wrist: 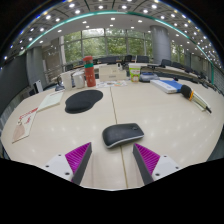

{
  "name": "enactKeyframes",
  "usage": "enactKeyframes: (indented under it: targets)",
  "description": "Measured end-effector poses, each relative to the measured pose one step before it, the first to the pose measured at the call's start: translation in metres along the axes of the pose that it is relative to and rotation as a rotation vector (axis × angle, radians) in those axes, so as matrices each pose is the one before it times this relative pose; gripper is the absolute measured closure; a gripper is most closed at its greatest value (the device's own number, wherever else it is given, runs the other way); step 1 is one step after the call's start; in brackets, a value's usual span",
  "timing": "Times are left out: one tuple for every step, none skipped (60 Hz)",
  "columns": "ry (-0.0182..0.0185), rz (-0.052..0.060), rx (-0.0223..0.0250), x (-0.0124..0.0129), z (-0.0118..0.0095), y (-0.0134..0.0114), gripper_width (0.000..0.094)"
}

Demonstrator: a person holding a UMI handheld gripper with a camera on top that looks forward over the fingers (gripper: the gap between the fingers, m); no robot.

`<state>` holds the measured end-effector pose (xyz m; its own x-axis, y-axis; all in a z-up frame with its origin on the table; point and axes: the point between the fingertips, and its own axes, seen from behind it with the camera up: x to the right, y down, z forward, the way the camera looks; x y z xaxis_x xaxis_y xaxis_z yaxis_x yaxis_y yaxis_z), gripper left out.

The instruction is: Arrange mouse

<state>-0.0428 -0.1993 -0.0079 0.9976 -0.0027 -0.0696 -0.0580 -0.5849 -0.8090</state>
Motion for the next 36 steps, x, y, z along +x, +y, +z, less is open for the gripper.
enactKeyframes:
  targets:
    - [0.00269,-0.0089,0.00994,-0.00005,0.0026,-0.00376,0.0086]
    - [0.00118,-0.0079,0.00235,-0.00063,0.00245,-0.00184,0.0086]
    - [-0.00012,-0.0071,-0.00178,-0.00079,0.00245,-0.00149,0.0086]
    - [0.00076,-0.0045,-0.00543,-0.00049,0.00242,-0.00046,0.0081]
    - [0.00594,-0.0041,-0.00205,0.00141,0.00415,-0.00166,0.0077]
    - [0.00265,-0.0021,-0.00179,-0.00132,-0.00035,-0.00166,0.0077]
    - [0.00215,-0.0022,0.00002,0.00006,0.00179,-0.00167,0.0076]
    - [0.00058,-0.0017,-0.00092,-0.00008,0.00174,-0.00109,0.0078]
    - [0.00078,-0.0016,-0.00216,-0.00013,0.00222,-0.00111,0.008]
    - [0.00199,-0.0014,-0.00196,0.0002,0.00218,-0.00133,0.008]
    - [0.00238,-0.0013,-0.00174,0.00002,0.00228,-0.00139,0.0082]
    - [0.00207,-0.0012,-0.0013,-0.00013,0.00226,-0.00169,0.0084]
    - [0.00246,-0.0009,-0.00142,-0.00004,0.00196,-0.0016,0.0087]
    - [0.00196,-0.0015,-0.00191,0.00004,0.00232,-0.00166,0.0083]
    - [0.00215,-0.0021,-0.00309,0.0001,0.00212,-0.00124,0.0084]
    - [0.0012,-0.0028,-0.00299,0.00082,0.00413,-0.00196,0.0085]
    - [0.00161,-0.0019,-0.00159,-0.00005,0.00149,-0.0011,0.0084]
    - [0.00109,-0.0016,-0.00177,0.00018,0.00201,-0.0012,0.0085]
    - [0.00109,-0.001,-0.0021,0.0002,0.0018,-0.00112,0.0085]
    - [0.00073,-0.0007,-0.00252,-0.00011,0.00188,-0.00098,0.0084]
    - [0.00022,0.0005,-0.00264,-0.00026,0.00205,-0.00135,0.0087]
    - [0.00038,0.0011,-0.00216,-0.0003,0.00206,-0.0013,0.0086]
    - [-0.00022,0.0014,-0.00174,-0.00045,0.00173,-0.00157,0.0087]
    - [-0.00125,0.0017,-0.00211,-0.0008,0.00177,-0.0015,0.0089]
    - [-0.0006,0.0023,-0.00279,-0.00052,0.00146,-0.00113,0.0088]
    - [0.00093,0.0016,-0.00313,-0.0002,0.00213,-0.00113,0.009]
    - [0.00054,0.0028,-0.00273,-0.0001,0.00221,-0.00153,0.0092]
    - [0.00077,0.0022,-0.00184,0.00023,0.00166,-0.00105,0.0098]
    - [0.00099,0.0016,-0.00226,0.00037,0.00139,-0.00068,0.0105]
    - [-0.00003,0.0005,-0.00205,0.00008,0.00142,-0.00089,0.0115]
    - [0.00072,-0.0008,-0.00135,0.00025,0.00139,-0.00097,0.0133]
    - [0.00191,-0.0018,-0.00124,0.00052,0.00164,-0.00087,0.0154]
    - [0.00253,-0.0028,-0.00131,0.00069,0.00141,-0.00062,0.0176]
    - [0.00256,-0.0025,-0.00237,0.00076,0.0015,-0.00047,0.0197]
    - [0.00287,-0.0032,-0.00196,0.00078,0.00124,-0.00055,0.0216]
    - [0.00345,-0.0037,-0.00108,0.00028,0.00076,-0.00069,0.0236]
